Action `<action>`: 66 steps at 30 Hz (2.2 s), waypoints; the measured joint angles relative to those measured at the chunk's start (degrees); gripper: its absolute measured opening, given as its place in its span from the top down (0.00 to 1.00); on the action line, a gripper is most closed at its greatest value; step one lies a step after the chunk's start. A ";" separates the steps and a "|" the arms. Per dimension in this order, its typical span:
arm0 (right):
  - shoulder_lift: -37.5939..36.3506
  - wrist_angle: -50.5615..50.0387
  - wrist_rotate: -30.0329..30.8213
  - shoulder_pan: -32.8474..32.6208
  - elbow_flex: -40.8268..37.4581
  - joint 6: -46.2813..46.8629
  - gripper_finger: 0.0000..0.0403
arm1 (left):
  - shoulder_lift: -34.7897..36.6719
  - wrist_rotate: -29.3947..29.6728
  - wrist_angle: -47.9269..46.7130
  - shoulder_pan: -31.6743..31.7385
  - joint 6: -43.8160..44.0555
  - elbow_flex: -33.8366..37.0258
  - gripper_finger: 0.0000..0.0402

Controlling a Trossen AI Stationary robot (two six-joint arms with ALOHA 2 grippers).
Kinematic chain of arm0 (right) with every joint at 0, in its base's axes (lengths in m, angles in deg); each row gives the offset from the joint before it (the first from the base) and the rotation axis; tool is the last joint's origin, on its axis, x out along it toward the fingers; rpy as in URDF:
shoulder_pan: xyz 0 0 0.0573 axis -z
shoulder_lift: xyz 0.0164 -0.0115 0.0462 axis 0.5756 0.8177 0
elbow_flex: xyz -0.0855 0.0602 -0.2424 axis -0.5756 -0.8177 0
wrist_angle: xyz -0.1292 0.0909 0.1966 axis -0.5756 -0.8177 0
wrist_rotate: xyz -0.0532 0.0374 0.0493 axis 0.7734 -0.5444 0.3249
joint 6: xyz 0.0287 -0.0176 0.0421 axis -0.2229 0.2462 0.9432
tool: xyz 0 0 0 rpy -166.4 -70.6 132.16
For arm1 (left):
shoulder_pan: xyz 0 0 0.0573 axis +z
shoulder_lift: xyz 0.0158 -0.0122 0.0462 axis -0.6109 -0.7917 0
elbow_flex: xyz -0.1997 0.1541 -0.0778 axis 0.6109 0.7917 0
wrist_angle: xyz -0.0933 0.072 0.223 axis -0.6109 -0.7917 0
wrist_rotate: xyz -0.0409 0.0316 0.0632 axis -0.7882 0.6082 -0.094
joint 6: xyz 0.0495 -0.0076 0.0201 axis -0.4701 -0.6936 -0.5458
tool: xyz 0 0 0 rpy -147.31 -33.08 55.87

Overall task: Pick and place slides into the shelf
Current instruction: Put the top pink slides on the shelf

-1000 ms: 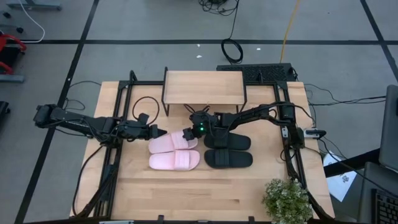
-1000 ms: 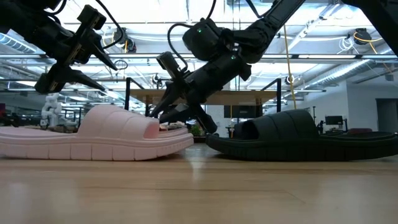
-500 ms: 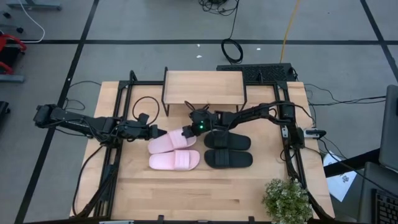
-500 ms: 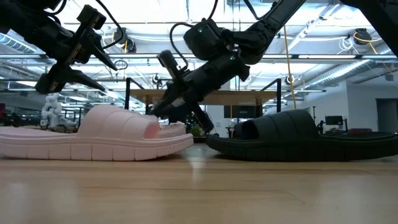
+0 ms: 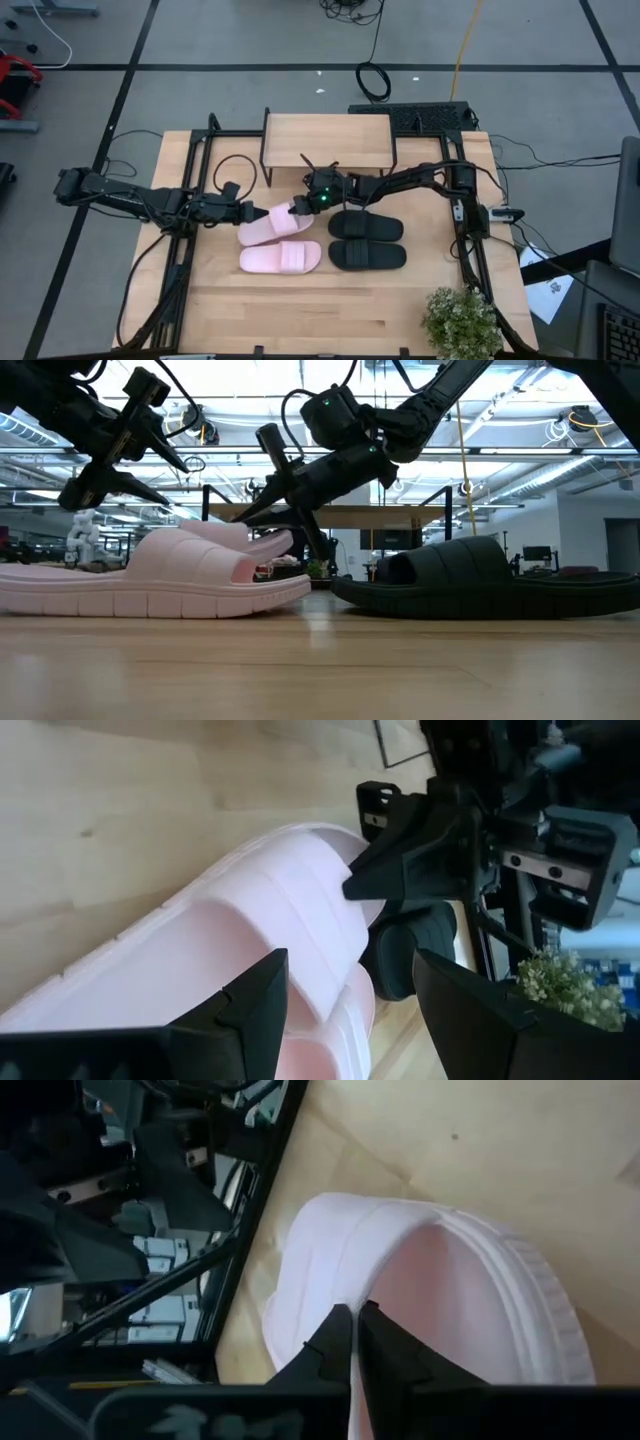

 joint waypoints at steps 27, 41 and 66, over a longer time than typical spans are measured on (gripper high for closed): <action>-8.60 -8.32 -11.25 2.50 0.00 -1.27 1.00 | 0.12 -2.75 26.36 -1.21 -32.24 -0.01 0.48; -12.32 -7.03 -17.02 5.37 0.00 1.00 1.00 | 7.09 -2.61 36.63 -1.56 -43.85 -0.04 0.48; -17.06 2.77 -34.61 7.81 0.00 16.98 1.00 | -5.88 -7.79 11.44 -3.17 -68.96 -23.25 0.48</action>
